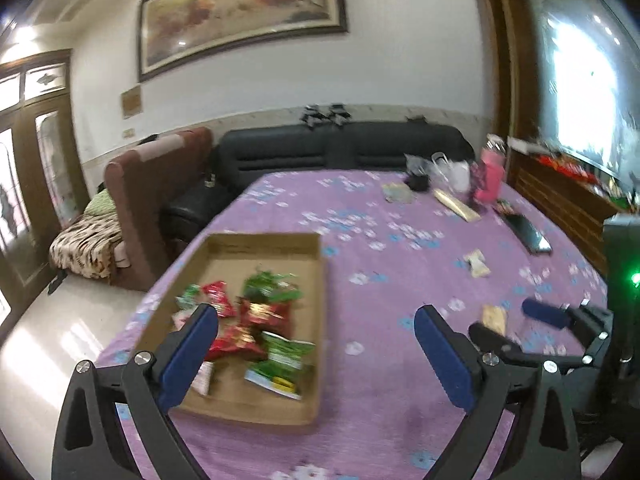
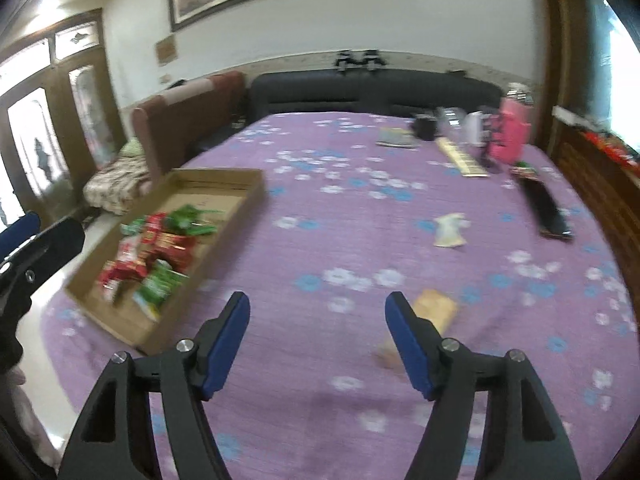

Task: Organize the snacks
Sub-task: 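Move both grippers away from the box toward the snacks left on the tablecloth, then grasp the white-cream wrapped candy with the right gripper, then grasp the tan cake packet with the left gripper, then carry the tan cake packet with the left gripper while the right carries the white candy toward the box, then lower the tan cake packet with the left gripper while the right lowers the white candy into the box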

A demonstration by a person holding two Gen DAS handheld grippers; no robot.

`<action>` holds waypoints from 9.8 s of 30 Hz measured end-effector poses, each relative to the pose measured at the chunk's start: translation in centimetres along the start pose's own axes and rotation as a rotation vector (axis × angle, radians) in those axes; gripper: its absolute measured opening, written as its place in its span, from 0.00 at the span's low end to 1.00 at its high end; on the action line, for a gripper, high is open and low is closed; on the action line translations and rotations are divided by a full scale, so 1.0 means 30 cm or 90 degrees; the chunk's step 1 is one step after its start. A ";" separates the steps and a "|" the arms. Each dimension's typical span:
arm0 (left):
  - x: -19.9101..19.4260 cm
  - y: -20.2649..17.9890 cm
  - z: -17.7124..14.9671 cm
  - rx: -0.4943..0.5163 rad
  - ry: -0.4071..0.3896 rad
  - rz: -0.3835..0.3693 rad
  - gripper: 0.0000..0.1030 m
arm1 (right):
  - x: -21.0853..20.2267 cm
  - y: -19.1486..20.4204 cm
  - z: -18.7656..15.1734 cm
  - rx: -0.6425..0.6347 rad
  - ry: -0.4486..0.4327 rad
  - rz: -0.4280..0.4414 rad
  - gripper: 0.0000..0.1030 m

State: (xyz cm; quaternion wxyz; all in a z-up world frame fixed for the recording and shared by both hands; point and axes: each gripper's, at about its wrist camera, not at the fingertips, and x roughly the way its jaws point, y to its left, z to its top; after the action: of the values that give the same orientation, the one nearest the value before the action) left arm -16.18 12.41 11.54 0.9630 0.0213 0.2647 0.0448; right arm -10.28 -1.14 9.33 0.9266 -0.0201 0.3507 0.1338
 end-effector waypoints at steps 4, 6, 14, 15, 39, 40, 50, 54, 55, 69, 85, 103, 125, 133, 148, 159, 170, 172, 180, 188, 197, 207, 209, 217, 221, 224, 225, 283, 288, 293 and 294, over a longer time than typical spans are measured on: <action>0.019 -0.071 -0.011 0.014 0.018 -0.021 0.97 | -0.023 -0.062 -0.023 -0.006 -0.008 -0.064 0.69; 0.026 -0.098 -0.014 0.021 0.022 -0.023 0.97 | -0.033 -0.083 -0.029 -0.007 -0.014 -0.089 0.72; 0.054 -0.157 -0.019 0.039 0.041 -0.018 0.97 | -0.050 -0.144 -0.054 -0.013 -0.030 -0.135 0.74; 0.056 -0.162 -0.019 0.041 0.043 -0.018 0.97 | -0.045 -0.150 -0.057 -0.012 -0.026 -0.133 0.74; 0.267 -0.302 -0.049 0.033 0.166 -0.042 0.97 | -0.015 -0.268 -0.101 0.021 0.013 -0.178 0.76; 0.309 -0.315 -0.051 0.029 0.188 -0.040 0.97 | -0.010 -0.276 -0.102 0.024 0.017 -0.180 0.77; 0.541 -0.352 -0.040 -0.020 0.271 -0.035 0.97 | 0.042 -0.391 -0.100 0.097 0.060 -0.155 0.77; 0.594 -0.351 -0.054 -0.035 0.294 -0.034 0.98 | 0.086 -0.395 -0.077 0.099 0.074 -0.140 0.77; 0.594 -0.361 -0.057 -0.019 0.283 -0.029 0.98 | 0.101 -0.395 -0.069 0.100 0.078 -0.133 0.77; 0.601 -0.359 -0.055 -0.020 0.278 -0.043 0.99 | 0.224 -0.430 0.007 0.104 0.121 -0.098 0.77; 0.597 -0.360 -0.057 -0.019 0.276 -0.044 0.99 | 0.521 -0.467 0.281 0.088 0.150 -0.060 0.77; 0.594 -0.357 -0.056 -0.019 0.275 -0.044 0.99 | 0.636 -0.430 0.248 0.057 0.158 -0.051 0.25; 0.495 -0.489 -0.028 0.051 0.259 -0.201 0.87 | 0.261 -0.625 0.037 0.210 0.149 0.063 0.25; 0.511 -0.614 -0.054 0.148 0.276 -0.213 0.61 | 0.200 -0.636 -0.017 0.225 0.141 0.080 0.25; 0.390 -0.490 0.001 0.076 0.228 -0.256 0.33 | 0.147 -0.582 -0.025 0.204 0.132 0.069 0.25; 0.268 -0.268 0.051 0.026 0.158 -0.156 0.34 | 0.108 -0.412 -0.001 0.142 0.125 0.071 0.25; 0.228 -0.034 0.053 -0.035 0.123 -0.087 0.34 | 0.082 -0.196 0.067 0.060 0.120 0.087 0.25; 0.229 0.006 0.047 -0.048 0.124 -0.080 0.34 | 0.084 -0.138 0.085 0.039 0.119 0.097 0.25; 0.216 0.119 0.023 -0.083 0.122 -0.058 0.34 | 0.091 0.039 0.137 -0.013 0.116 0.138 0.25; 0.200 0.200 0.012 -0.108 0.116 -0.043 0.34 | 0.077 0.150 0.157 -0.048 0.115 0.159 0.25; 0.173 0.273 0.014 -0.126 0.109 -0.027 0.34 | 0.065 0.226 0.171 -0.068 0.114 0.182 0.26; 0.134 0.344 0.046 -0.136 0.088 -0.009 0.34 | 0.050 0.294 0.185 -0.088 0.114 0.207 0.26; 0.117 0.367 0.056 -0.140 0.078 -0.002 0.34 | 0.050 0.307 0.191 -0.089 0.112 0.213 0.26; 0.072 0.425 0.110 -0.122 0.059 0.006 0.34 | 0.037 0.368 0.224 -0.101 0.100 0.236 0.26; 0.038 0.441 0.142 -0.107 0.040 0.015 0.34 | 0.031 0.393 0.250 -0.099 0.094 0.253 0.26; 0.022 0.445 0.152 -0.097 0.033 0.022 0.34 | 0.021 0.416 0.257 -0.104 0.089 0.265 0.26; 0.020 0.447 0.155 -0.094 0.032 0.024 0.34 | 0.021 0.421 0.258 -0.105 0.089 0.268 0.26; 0.544 0.607 0.177 -0.084 0.178 0.032 0.34 | 0.471 0.505 0.420 -0.083 0.142 0.225 0.26; 0.570 0.601 0.192 -0.081 0.182 0.025 0.34 | 0.523 0.508 0.437 -0.076 0.155 0.215 0.26; 0.558 0.600 0.195 -0.082 0.172 0.027 0.34 | 0.527 0.502 0.439 -0.066 0.157 0.220 0.26; 0.547 0.599 0.194 -0.083 0.168 0.031 0.34 | 0.526 0.501 0.437 -0.066 0.157 0.221 0.26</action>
State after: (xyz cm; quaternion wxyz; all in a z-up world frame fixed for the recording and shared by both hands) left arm -0.51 31.80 9.36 0.9178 -0.0406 0.3852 0.0876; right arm 5.56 18.75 9.73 0.8376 -0.0230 0.4521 0.3058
